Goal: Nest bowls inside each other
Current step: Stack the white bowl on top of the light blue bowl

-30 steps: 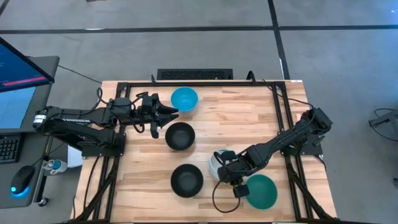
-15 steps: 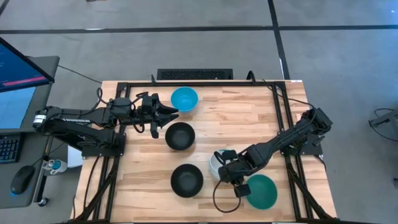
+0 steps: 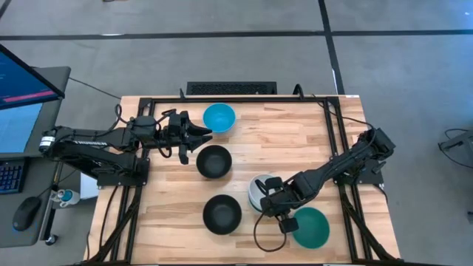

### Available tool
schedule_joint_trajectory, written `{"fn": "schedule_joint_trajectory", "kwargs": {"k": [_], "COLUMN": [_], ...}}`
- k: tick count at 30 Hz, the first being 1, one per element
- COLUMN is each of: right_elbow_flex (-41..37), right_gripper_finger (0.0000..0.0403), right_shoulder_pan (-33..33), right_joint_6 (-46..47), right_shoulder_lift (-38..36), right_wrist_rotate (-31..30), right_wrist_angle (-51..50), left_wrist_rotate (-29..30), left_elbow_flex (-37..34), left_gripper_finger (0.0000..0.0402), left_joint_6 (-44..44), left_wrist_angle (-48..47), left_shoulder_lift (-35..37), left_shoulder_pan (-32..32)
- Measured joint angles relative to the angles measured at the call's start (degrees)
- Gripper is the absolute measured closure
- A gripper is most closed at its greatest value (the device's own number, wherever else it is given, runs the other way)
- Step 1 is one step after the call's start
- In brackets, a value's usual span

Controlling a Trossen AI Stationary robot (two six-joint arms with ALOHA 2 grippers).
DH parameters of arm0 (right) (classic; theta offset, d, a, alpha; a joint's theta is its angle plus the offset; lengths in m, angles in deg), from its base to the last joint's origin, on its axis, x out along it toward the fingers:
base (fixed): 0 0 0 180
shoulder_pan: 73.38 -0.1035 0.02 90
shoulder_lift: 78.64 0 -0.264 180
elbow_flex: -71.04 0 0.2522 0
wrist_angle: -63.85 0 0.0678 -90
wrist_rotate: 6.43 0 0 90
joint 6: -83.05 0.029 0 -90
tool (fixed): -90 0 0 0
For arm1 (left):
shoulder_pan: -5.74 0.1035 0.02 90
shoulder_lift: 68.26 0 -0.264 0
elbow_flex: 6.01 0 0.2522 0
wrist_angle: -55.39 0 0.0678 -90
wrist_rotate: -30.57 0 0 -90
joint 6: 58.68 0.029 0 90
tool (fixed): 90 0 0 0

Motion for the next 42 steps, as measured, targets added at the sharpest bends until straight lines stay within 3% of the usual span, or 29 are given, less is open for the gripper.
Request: {"fn": "schedule_joint_trajectory", "kwargs": {"k": [7,42], "right_elbow_flex": [0.00,0.00], "right_gripper_finger": [0.0393,0.0393], "right_shoulder_pan": [-0.98,-1.93], "right_joint_6": [0.88,-0.13], "right_shoulder_lift": [0.00,0.00], "right_wrist_rotate": [-2.89,-7.79], "right_wrist_angle": [-5.79,-12.45], "left_wrist_rotate": [0.02,0.04], "left_elbow_flex": [0.00,0.00], "left_gripper_finger": [0.0287,0.0287], "left_joint_6": [0.39,1.81], "left_wrist_angle": [0.00,-0.04], "left_shoulder_lift": [0.00,0.00], "left_shoulder_pan": [0.00,-0.02]}}
